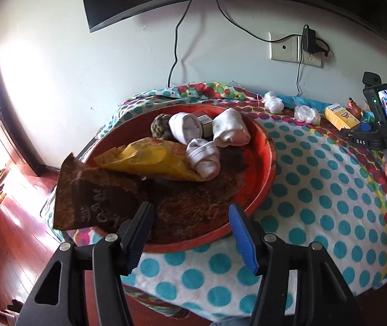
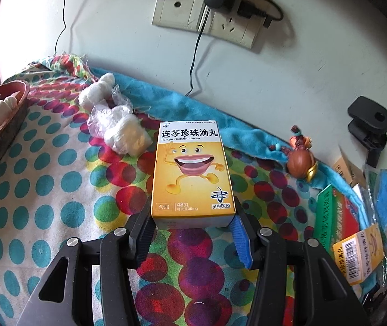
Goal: Organize objects
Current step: 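Grasp the yellow medicine box with the right gripper and lift it, then lower the yellow medicine box into the red tray and open the right gripper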
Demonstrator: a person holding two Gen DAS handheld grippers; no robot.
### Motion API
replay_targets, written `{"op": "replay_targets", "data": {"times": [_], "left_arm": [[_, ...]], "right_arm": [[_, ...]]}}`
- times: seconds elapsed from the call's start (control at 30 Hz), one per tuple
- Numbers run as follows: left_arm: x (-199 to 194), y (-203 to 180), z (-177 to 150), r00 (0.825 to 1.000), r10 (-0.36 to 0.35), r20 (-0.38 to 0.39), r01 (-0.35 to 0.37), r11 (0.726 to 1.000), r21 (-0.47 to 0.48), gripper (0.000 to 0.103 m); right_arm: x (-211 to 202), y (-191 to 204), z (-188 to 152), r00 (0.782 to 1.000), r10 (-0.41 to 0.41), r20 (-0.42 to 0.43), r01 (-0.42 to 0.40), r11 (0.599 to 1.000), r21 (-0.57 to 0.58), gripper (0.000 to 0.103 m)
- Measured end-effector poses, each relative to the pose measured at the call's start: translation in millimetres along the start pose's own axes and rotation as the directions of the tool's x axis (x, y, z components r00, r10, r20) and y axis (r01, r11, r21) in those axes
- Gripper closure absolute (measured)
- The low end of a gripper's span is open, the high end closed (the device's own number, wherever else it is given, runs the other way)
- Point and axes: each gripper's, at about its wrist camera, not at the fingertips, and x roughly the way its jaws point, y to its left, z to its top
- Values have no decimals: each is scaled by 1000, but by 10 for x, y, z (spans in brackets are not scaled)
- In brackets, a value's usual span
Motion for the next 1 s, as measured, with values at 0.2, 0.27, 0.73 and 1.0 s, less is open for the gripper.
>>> {"op": "replay_targets", "data": {"times": [0.2,0.27,0.73,1.0], "left_arm": [[-117,266,-119,999,21,39,-20,999,-32,43],[-83,347,-128,1000,8,21,-7,998,-67,43],[-130,656,-276,1000,15,19,-12,990,-143,43],[-68,795,-329,1000,6,0,-6,979,-205,43]], "right_arm": [[-370,282,312,992,103,72,-107,993,54,55],[-525,578,473,983,155,100,-155,988,-1,55],[-820,2567,724,877,480,9,-466,856,-222,55],[-676,2799,631,883,466,-60,-466,850,-246,54]]}}
